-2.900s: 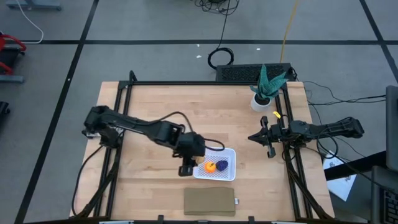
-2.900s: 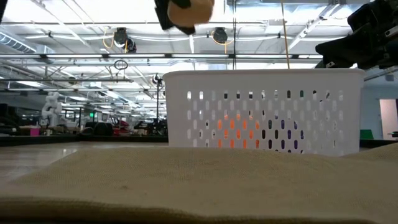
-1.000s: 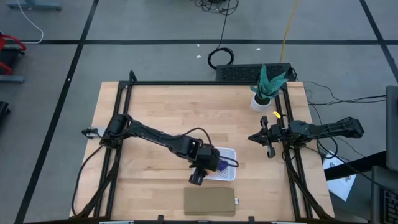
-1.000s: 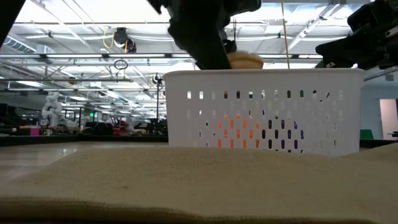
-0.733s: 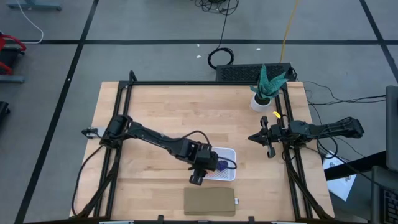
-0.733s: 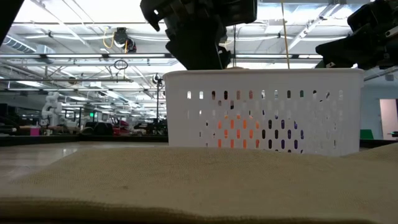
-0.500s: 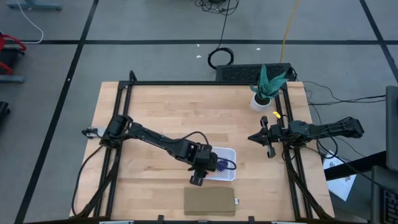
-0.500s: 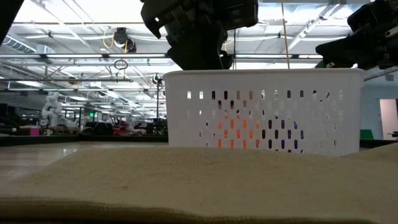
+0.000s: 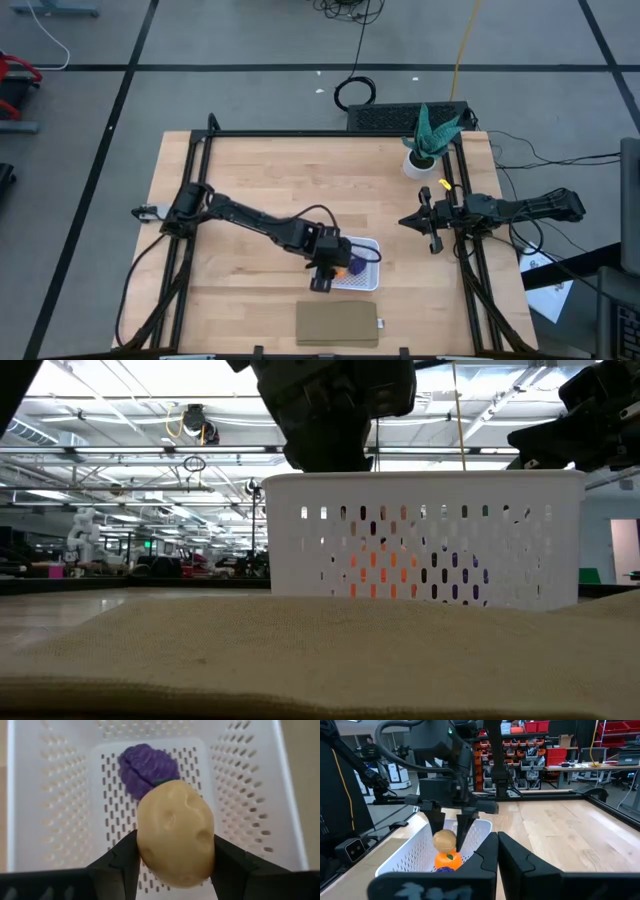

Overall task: Pick and placing Produce into tupperware
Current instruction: Put the yellow potato into the white basket

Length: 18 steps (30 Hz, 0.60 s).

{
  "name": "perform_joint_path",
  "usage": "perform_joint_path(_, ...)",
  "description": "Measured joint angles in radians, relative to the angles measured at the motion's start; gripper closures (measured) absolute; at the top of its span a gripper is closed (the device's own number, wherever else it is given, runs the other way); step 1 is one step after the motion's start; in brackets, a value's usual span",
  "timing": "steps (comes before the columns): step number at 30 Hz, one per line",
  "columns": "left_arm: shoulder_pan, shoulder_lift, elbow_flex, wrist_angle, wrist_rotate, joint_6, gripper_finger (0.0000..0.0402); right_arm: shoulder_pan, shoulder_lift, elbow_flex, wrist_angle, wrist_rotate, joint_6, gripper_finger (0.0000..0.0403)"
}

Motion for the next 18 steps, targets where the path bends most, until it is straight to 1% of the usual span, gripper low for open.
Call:
perform_joint_path(10,0.015,0.000,0.000,-0.014,0.002,0.013,0.0222,0.000,0.000,0.000,0.001,0.000,0.000,0.0403)
perform_joint_path(14,0.006,0.000,0.001,-0.013,0.012,0.046,0.0222,0.000,0.000,0.000,-0.001,0.000,0.000,0.0403)
perform_joint_path(18,-0.003,0.000,0.001,-0.006,0.011,0.045,0.0222,0.000,0.000,0.000,-0.003,0.000,0.000,0.0403)
